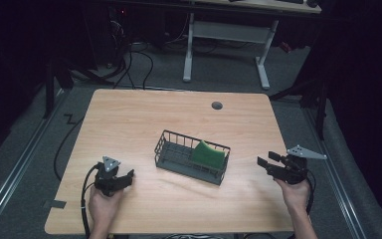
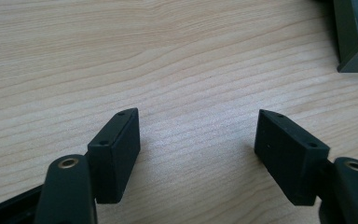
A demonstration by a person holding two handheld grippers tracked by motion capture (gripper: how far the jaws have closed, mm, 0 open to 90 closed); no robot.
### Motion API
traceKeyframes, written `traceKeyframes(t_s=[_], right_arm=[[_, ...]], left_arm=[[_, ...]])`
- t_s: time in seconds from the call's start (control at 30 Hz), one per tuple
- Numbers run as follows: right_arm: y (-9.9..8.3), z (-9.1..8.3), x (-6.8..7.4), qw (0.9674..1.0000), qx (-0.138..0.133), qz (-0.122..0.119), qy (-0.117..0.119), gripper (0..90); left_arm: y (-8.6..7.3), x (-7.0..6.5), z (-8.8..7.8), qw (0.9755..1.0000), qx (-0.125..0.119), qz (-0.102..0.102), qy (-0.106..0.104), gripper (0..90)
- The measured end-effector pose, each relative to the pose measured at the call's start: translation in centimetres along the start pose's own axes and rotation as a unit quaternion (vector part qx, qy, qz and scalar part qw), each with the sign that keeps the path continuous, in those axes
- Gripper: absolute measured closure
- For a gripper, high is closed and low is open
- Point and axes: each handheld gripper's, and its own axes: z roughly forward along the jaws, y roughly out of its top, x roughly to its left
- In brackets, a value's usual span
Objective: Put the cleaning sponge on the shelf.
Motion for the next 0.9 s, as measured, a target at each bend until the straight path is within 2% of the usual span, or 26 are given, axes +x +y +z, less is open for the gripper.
traceKeyframes(t_s=[0.3,0.37,0.47,0.57,0.9], right_arm=[[-2.9,1.1,-0.4,0.9996,0.016,0.008,-0.021,39.2],[-3.1,1.2,-0.5,0.9996,0.018,0.008,-0.022,39.1],[-3.7,1.7,-0.4,0.9988,0.029,-0.008,-0.038,38.8],[-4.2,2.2,-0.4,0.9978,0.039,-0.014,-0.053,38.7],[-5.2,2.9,-0.4,0.9957,0.052,-0.017,-0.075,38.5]], left_arm=[[0.0,0.0,0.0,1.0000,-0.001,0.000,0.001,31.7],[0.0,0.0,0.0,1.0000,-0.001,0.000,0.001,31.7],[0.0,0.0,0.0,1.0000,-0.001,0.000,0.001,31.7],[0.0,0.0,0.0,1.0000,-0.001,0.000,0.001,31.7],[0.0,0.0,0.0,1.0000,-0.001,0.000,0.001,31.7]])
